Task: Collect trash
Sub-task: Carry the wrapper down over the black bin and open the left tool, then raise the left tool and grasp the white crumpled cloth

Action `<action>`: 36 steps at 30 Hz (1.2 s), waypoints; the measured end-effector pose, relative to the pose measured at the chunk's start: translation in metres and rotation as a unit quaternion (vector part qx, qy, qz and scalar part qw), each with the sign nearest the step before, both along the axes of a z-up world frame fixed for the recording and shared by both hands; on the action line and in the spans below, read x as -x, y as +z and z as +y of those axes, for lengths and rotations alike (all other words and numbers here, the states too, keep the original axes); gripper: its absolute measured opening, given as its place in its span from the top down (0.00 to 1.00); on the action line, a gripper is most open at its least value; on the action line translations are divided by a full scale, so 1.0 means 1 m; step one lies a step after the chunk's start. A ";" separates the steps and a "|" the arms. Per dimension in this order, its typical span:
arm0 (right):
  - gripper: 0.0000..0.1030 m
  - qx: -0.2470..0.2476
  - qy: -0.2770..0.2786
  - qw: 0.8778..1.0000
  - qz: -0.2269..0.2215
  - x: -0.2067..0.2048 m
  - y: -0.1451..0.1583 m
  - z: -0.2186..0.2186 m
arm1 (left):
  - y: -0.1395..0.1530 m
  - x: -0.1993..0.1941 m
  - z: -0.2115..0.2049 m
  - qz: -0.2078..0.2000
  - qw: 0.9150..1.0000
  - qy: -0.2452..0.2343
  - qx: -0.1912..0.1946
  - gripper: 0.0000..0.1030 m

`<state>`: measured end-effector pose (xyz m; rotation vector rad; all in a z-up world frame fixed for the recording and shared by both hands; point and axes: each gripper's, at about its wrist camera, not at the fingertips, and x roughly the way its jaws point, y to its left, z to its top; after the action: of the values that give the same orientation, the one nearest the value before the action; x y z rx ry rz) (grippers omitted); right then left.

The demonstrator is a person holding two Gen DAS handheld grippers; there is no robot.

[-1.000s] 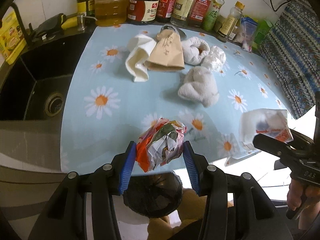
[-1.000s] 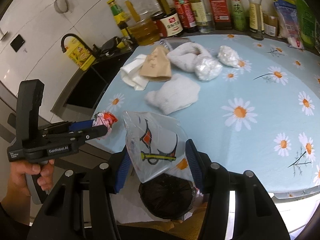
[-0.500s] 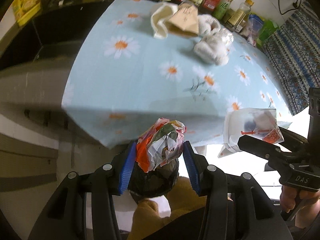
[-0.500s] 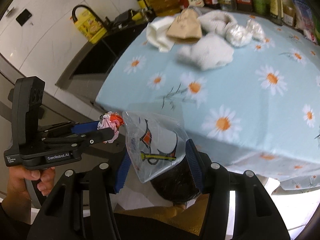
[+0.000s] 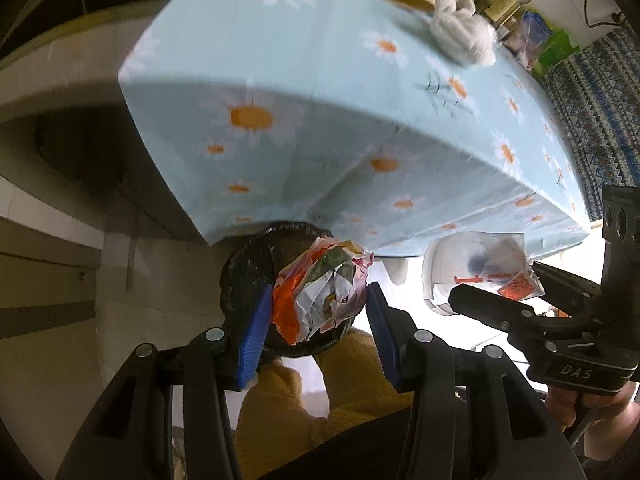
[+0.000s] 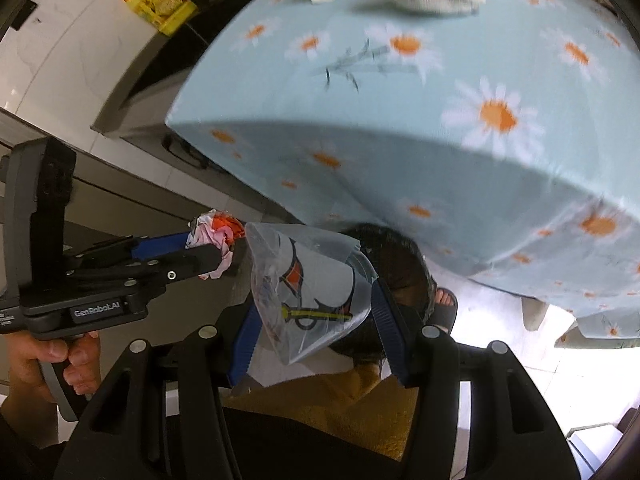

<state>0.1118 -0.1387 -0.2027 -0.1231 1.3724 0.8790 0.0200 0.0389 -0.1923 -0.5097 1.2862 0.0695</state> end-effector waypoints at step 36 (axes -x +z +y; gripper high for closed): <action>0.27 -0.029 -0.092 0.995 0.019 -0.019 0.010 -0.033 | 0.004 -0.002 0.007 -0.004 0.999 0.017 0.033 0.35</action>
<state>0.1304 -0.1720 -0.1925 0.0641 1.3686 0.7701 0.0219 0.0456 -0.1883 -0.5881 1.2763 0.0534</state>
